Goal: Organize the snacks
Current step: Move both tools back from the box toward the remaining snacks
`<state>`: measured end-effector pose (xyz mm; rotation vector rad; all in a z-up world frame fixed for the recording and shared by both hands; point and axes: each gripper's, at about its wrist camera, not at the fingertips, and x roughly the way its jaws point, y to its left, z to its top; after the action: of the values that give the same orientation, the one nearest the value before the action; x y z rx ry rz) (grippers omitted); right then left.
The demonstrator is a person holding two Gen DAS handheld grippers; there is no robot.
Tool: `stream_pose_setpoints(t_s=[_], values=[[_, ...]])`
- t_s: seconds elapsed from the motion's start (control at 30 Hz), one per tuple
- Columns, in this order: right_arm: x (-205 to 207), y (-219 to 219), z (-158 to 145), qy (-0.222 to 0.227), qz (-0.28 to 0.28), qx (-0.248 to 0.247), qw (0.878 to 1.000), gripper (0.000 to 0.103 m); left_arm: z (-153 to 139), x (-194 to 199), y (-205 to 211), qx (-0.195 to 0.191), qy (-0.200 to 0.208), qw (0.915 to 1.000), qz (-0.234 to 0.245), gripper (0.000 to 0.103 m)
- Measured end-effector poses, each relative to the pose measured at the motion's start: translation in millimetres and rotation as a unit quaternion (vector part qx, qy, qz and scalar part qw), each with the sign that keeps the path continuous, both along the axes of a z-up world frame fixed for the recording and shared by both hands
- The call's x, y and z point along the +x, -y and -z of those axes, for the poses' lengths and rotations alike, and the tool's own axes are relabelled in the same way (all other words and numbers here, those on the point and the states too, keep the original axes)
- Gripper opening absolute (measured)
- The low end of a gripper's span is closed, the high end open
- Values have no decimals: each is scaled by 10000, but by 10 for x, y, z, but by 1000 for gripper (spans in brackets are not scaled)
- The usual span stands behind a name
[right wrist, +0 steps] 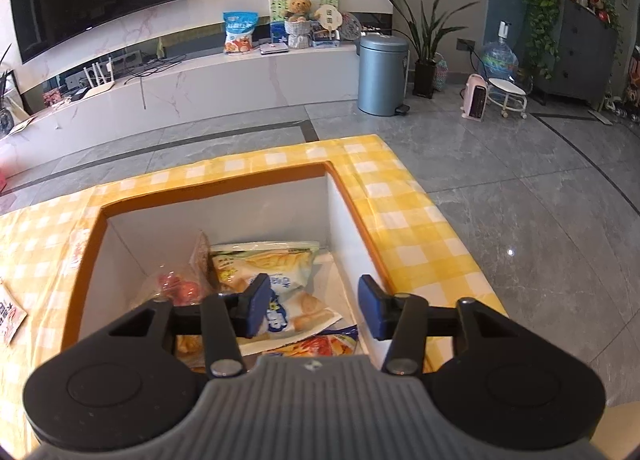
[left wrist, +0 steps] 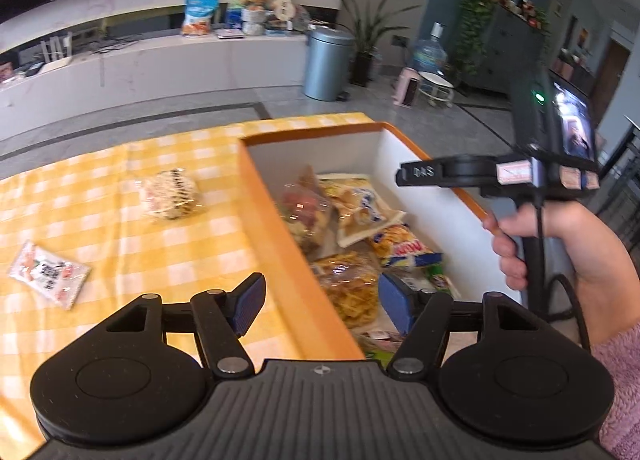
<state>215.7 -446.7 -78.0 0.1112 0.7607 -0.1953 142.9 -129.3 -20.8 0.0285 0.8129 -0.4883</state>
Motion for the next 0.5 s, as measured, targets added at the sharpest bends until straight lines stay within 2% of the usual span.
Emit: stream_pose_setpoints(t_s=[0.17,0.23,0.33,0.5], values=[[-28,-196,1,-9,-210,152,9997,55,-90,-36,-221,144,190,9990,-376,78],[-39,-351,-14,31,-302,58,9995,55,-130,-40,-332,216,265,9976,-605,78],[-117,-603,-136,314,-485,-101,9983,55,-188,-50,-544,230,297,9948,-951,78],[-301,-1025,-400,912,-783,-100,9927,57,-272,-63,-916,241,399,9884,-1446,78]])
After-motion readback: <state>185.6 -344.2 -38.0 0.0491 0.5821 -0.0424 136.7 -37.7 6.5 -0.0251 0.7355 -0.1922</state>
